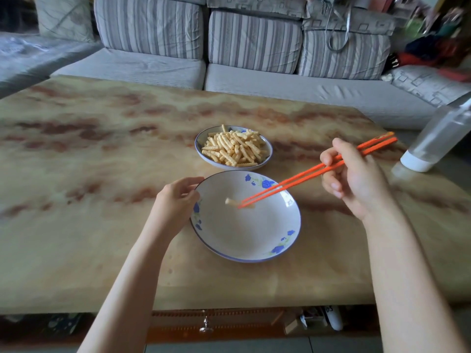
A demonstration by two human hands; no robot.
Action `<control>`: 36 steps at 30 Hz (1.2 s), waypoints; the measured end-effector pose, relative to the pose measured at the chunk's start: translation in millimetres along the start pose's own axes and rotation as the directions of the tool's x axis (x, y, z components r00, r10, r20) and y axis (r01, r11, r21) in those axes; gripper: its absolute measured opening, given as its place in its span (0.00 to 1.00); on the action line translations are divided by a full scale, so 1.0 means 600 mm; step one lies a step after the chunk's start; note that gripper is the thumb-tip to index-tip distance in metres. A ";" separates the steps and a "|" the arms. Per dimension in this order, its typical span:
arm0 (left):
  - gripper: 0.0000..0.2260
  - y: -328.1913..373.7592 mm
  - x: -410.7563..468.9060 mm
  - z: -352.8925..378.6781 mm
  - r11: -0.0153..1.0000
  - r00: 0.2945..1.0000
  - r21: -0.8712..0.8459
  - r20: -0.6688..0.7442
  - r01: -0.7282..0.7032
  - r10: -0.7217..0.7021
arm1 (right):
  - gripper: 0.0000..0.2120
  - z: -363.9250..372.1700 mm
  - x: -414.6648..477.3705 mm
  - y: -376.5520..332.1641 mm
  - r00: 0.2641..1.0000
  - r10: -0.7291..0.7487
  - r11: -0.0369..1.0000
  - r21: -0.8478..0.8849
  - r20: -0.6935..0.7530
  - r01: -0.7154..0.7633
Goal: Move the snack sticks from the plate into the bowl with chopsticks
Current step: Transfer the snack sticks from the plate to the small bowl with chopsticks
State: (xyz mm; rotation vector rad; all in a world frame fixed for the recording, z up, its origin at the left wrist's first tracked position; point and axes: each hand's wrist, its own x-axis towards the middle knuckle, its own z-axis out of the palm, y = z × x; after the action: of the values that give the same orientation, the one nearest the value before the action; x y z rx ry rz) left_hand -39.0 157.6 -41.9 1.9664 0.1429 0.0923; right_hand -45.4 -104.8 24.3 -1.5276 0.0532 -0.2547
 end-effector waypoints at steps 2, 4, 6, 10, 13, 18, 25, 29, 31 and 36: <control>0.19 0.001 0.000 0.000 1.000 1.000 0.002 0.001 0.003 -0.003 | 0.19 0.014 0.010 0.001 0.992 -0.047 0.989 0.133 -0.120 0.063; 0.19 0.002 -0.001 -0.001 1.000 1.000 0.002 0.001 0.006 -0.006 | 0.18 0.030 0.019 0.006 0.970 -0.069 0.972 0.202 -0.233 0.117; 0.19 0.003 -0.001 -0.001 1.000 1.000 0.004 0.002 0.005 -0.005 | 0.18 0.047 0.028 0.013 0.948 -0.083 0.965 0.213 -0.307 0.154; 0.19 0.004 -0.001 -0.001 1.000 1.000 0.007 0.007 0.009 -0.009 | 0.18 0.076 0.037 0.029 0.927 -0.074 0.971 0.185 -0.369 0.151; 0.19 0.003 -0.001 -0.001 1.000 1.000 0.013 0.003 0.010 -0.010 | 0.20 0.088 0.041 0.040 0.916 -0.074 0.978 0.150 -0.395 0.144; 0.19 0.002 0.001 0.000 1.000 1.000 0.022 0.001 0.007 -0.007 | 0.20 0.097 0.044 0.048 0.913 -0.097 0.977 0.137 -0.395 0.163; 0.19 0.001 0.002 0.000 1.000 1.000 0.017 0.006 0.007 -0.007 | 0.21 0.105 0.046 0.056 0.927 -0.111 0.978 0.126 -0.360 0.166; 0.19 0.002 0.000 0.000 1.000 1.000 0.011 0.004 0.008 -0.008 | 0.21 0.104 0.044 0.059 0.939 -0.111 0.984 0.099 -0.325 0.151; 0.19 0.002 0.000 0.000 1.000 1.000 0.008 0.004 0.008 -0.008 | 0.21 0.103 0.043 0.058 0.942 -0.115 0.984 0.095 -0.314 0.152; 0.19 0.000 0.001 0.000 1.000 1.000 0.006 0.001 0.007 -0.007 | 0.20 0.098 0.040 0.053 0.942 -0.146 0.979 0.093 -0.301 0.181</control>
State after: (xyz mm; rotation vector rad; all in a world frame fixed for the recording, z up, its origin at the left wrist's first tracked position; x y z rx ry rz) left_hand -38.5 157.6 -41.6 1.9722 0.1492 0.0865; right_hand -6.7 -50.9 -1.4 -1.3660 0.1437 -0.6075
